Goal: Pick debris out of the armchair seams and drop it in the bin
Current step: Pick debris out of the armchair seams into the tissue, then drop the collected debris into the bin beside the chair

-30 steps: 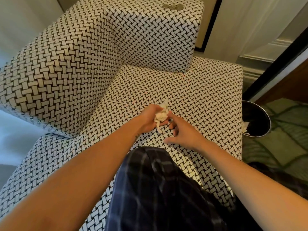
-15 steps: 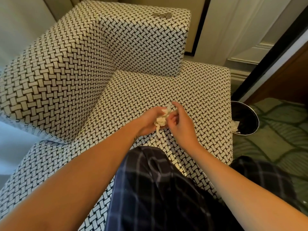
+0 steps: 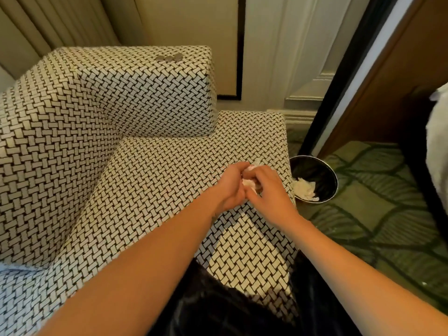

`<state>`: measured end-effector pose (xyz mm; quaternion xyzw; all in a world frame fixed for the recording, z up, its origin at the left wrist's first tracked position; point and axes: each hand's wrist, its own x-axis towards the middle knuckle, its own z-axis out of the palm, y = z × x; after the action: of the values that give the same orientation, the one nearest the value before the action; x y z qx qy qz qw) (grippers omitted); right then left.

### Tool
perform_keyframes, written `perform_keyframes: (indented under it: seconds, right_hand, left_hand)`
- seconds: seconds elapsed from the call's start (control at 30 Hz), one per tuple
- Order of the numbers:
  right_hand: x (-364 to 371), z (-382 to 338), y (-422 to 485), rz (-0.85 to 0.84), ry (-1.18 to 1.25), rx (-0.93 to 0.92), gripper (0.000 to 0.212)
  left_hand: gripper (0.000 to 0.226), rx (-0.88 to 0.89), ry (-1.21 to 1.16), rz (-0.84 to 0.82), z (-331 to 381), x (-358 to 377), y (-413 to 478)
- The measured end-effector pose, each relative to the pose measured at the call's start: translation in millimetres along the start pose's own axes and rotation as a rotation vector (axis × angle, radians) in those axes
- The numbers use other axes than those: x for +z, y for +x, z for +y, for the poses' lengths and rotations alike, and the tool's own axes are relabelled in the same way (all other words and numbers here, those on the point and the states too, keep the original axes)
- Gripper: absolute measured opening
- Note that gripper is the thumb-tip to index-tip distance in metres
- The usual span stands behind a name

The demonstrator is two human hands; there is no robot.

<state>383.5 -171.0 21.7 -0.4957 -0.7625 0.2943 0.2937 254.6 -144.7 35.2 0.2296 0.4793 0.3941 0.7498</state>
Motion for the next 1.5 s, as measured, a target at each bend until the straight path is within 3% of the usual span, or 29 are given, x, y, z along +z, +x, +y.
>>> perform_keyframes:
  seconds: [0.33, 0.47, 0.63, 0.83, 1.0, 1.07, 1.17, 1.37, 1.5]
  right_hand:
    - [-62.1, 148.4, 34.9, 0.354, -0.048, 0.196, 0.019]
    - [-61.3, 220.4, 62.9, 0.476, 0.091, 0.361, 0.014]
    - [-44.4, 290.3, 84.9, 0.415, 0.073, 0.499, 0.015]
    - [-31.8, 334.2, 80.8, 0.348, 0.085, 0.582, 0.019]
    - [-35.4, 324.0, 83.8, 0.385, 0.162, 0.681, 0.018]
    - [-42.6, 301.9, 90.8, 0.401, 0.237, 0.691, 0.018]
    - [-55.2, 266.4, 101.8, 0.409, 0.299, 0.621, 0.020]
    - [-76.5, 159.3, 114.2, 0.312, 0.430, 0.511, 0.024]
    - [-75.9, 83.7, 121.9, 0.241, 0.391, 0.402, 0.021]
  left_hand:
    - [0.024, -0.103, 0.063, 0.022, -21.7, 115.0, 153.6]
    - [0.025, -0.165, 0.059, 0.070, -38.5, 136.4, 218.6]
    - [0.027, -0.234, 0.141, 0.263, -65.2, 139.5, 276.8]
    - [0.040, -0.322, 0.233, 0.342, -74.2, 144.8, 302.8]
    - [0.074, -0.349, 0.143, 0.413, -112.3, 122.0, 340.7]
    - [0.066, -0.358, 0.092, 0.342, -88.5, 126.0, 311.4]
    - [0.028, -0.277, 0.030, 0.291, -42.2, 136.9, 256.2]
    - [0.035, -0.144, 0.041, 0.193, 19.9, 124.9, 180.9]
    - [0.035, -0.030, 0.045, 0.188, 60.4, 101.4, 121.0]
